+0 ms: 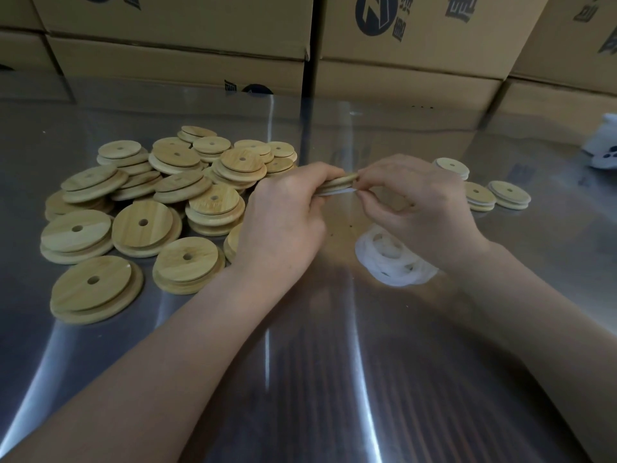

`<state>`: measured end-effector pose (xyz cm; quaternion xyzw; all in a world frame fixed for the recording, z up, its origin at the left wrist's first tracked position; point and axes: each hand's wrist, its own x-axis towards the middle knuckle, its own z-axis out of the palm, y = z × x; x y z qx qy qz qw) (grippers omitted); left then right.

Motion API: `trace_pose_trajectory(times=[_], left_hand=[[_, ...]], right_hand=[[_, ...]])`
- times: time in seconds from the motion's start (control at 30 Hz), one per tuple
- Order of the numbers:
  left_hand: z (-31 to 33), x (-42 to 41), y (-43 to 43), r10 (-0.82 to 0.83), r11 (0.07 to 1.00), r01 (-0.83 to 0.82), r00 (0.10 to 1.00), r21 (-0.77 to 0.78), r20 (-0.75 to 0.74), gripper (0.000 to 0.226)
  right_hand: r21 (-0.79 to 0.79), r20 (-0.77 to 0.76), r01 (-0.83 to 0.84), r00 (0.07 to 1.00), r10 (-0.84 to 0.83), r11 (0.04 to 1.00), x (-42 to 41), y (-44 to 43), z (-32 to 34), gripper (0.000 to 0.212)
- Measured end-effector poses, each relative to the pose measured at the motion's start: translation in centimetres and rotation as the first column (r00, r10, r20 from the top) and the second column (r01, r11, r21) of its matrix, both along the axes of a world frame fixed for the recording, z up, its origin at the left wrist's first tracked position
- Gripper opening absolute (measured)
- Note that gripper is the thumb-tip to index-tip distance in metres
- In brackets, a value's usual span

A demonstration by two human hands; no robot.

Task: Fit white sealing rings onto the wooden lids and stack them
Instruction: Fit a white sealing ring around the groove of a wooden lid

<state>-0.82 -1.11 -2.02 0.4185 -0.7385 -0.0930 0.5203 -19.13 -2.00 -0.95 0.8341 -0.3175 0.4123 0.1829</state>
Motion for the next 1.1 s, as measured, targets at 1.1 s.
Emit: trace_pose_trajectory(times=[1.1], left_hand=[[0.2, -0.1, 0.2, -0.127, 0.962, 0.162, 0.978, 0.221, -0.165, 0.023]], right_hand=[[0.172, 0.081, -0.091, 0.994, 0.078, 0.981, 1.0, 1.2, 0.2, 0.007]])
